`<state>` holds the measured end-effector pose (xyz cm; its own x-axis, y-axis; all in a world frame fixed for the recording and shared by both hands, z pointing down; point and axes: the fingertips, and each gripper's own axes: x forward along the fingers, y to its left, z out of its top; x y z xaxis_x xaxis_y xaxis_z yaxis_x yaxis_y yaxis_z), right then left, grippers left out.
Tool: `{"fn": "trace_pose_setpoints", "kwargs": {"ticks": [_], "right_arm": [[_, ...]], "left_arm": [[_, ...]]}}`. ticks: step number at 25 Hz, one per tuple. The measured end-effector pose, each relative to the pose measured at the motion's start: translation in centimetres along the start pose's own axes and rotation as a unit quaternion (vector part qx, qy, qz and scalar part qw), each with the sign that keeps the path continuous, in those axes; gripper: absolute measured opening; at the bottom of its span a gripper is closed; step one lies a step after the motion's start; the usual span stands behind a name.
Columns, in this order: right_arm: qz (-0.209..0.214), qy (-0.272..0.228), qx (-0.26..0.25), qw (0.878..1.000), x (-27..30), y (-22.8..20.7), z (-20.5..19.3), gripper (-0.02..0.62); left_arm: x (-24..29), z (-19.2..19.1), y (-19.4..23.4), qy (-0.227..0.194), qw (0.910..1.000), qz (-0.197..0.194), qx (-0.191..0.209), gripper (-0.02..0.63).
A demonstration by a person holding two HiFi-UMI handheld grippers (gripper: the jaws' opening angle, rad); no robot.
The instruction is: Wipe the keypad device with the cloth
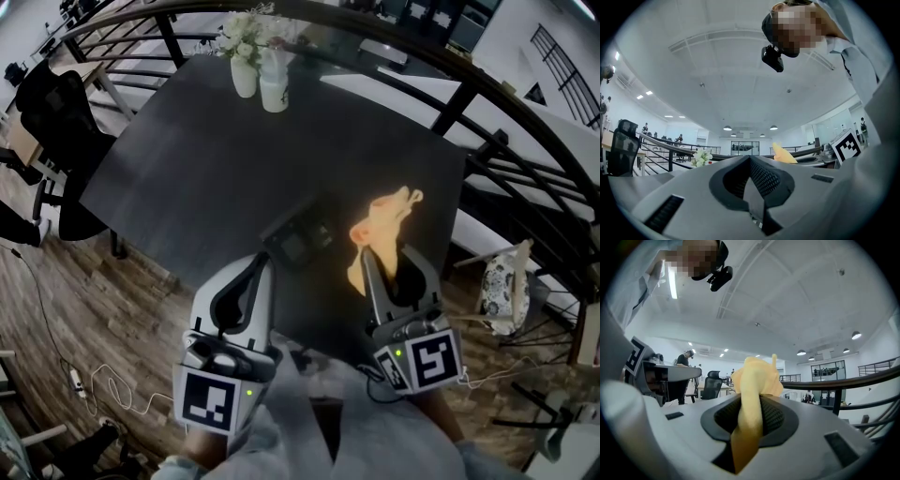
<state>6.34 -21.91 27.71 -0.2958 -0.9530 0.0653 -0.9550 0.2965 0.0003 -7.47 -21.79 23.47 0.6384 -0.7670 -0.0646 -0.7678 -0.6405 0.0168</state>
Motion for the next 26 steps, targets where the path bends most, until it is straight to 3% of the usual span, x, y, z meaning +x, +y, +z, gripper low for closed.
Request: {"fn": "trace_pose_setpoints", "kwargs": {"ticks": [26], "right_arm": [[0.017, 0.017, -0.008, 1.000, -0.31, 0.43, -0.84, 0.100]], "left_arm": [[0.11, -0.16, -0.99, 0.001, 1.0000, -0.001, 0.001, 0.014]]}}
